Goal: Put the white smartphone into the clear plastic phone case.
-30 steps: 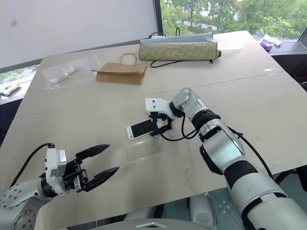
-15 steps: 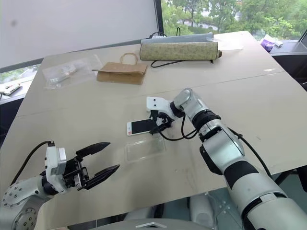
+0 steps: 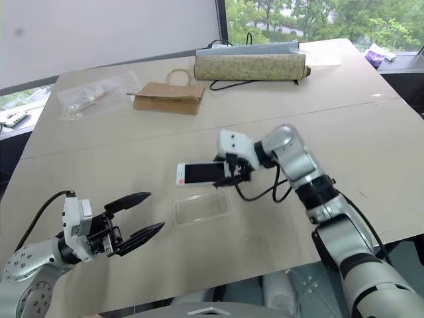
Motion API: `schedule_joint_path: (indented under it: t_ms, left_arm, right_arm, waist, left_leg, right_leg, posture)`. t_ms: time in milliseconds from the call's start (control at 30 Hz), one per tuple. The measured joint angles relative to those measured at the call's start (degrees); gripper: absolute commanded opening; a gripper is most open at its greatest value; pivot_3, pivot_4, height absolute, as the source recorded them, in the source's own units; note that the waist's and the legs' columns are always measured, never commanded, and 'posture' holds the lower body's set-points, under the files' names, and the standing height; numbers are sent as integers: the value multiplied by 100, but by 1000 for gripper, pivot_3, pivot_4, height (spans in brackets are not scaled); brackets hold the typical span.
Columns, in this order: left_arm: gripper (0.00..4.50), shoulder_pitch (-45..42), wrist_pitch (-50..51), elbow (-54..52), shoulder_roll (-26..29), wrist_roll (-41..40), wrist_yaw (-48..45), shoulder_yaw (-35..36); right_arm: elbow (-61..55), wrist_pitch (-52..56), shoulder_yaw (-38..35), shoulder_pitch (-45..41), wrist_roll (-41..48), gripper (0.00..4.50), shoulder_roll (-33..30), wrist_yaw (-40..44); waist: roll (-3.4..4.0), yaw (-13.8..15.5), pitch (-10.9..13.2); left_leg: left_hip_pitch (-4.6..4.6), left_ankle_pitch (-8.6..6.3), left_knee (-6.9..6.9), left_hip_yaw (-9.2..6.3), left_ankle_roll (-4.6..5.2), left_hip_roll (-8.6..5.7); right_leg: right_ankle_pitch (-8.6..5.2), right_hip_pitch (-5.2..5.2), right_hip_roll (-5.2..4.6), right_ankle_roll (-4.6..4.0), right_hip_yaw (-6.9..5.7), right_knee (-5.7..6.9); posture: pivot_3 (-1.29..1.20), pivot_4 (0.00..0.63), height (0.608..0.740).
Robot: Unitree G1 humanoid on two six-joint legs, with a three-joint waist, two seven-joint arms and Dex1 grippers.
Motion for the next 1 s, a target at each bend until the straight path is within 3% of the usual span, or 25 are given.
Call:
schedule_joint_path:
  t_ms: [200,833,867,1000]
  left_arm:
    - [4500,-56,-22,405,210,54,-378,0]
    - [4500,-277,-279,734,218,351,-657,-237]
    - [4500,-282,-321,745,218,371,-676,-240]
    - [4500,-364,-384,785,217,460,-691,-328]
  right_arm:
    - [-555,44,622,390,-227,2932,-315,-320]
    - [-991,-409,1087,266,-507,2825,-773,-433]
    - [-1056,-392,1109,232,-521,2672,-837,-380]
    - [-1235,-357,1145,224,-530,923,-928,-280]
  waist:
    - [-2,16,-1]
    - [-13,34,-8]
    - [-13,36,-8]
    - [-17,33,-11]
  left_leg:
    - [3,0,5,2,0,-6]
    - [1,0,13,-1,0,-8]
    - [2,0,13,-1,0,-8]
    - [5,0,18,-2,0,-8]
  right_leg:
    - [1,3,-4,0,0,2]
    - [1,7,-6,0,-5,2]
    - [1,7,-6,0,-5,2]
    - [1,11,-6,0,-6,9]
  posture:
    - [0,150,740]
    - [0,150,740]
    - [0,150,740]
    - [0,150,740]
